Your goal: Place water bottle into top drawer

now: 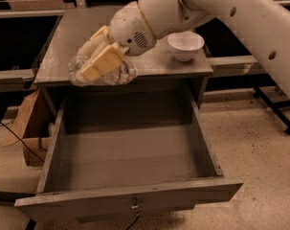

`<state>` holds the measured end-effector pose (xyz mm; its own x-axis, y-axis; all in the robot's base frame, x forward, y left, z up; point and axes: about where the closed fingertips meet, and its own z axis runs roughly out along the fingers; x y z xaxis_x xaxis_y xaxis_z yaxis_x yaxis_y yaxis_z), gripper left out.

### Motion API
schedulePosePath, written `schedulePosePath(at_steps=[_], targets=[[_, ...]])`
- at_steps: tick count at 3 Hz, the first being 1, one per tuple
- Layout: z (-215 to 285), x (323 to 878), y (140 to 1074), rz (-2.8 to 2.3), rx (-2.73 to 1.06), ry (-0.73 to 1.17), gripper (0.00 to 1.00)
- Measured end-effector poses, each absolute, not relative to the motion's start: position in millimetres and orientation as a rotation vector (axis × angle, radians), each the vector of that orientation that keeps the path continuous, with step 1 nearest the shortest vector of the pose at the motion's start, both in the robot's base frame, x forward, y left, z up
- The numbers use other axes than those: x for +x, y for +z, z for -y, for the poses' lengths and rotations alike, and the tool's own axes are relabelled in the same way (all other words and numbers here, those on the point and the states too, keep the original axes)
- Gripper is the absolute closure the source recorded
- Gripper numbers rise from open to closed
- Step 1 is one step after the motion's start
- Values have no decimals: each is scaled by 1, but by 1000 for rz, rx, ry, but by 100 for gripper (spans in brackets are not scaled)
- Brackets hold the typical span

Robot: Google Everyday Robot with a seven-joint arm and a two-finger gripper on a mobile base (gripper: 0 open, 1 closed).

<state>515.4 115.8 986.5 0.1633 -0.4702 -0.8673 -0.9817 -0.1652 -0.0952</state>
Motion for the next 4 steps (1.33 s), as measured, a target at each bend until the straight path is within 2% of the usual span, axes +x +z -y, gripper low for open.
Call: schedulePosePath(at_steps=[1, 2, 3, 4], targets=[[-130, 503, 953, -1494, -1730, 1002, 100], [-159, 511, 898, -1616, -1724, 976, 100], [-194, 545, 828, -1774, -1677, 813, 100], [-205, 581, 783, -1892, -1644, 654, 100]])
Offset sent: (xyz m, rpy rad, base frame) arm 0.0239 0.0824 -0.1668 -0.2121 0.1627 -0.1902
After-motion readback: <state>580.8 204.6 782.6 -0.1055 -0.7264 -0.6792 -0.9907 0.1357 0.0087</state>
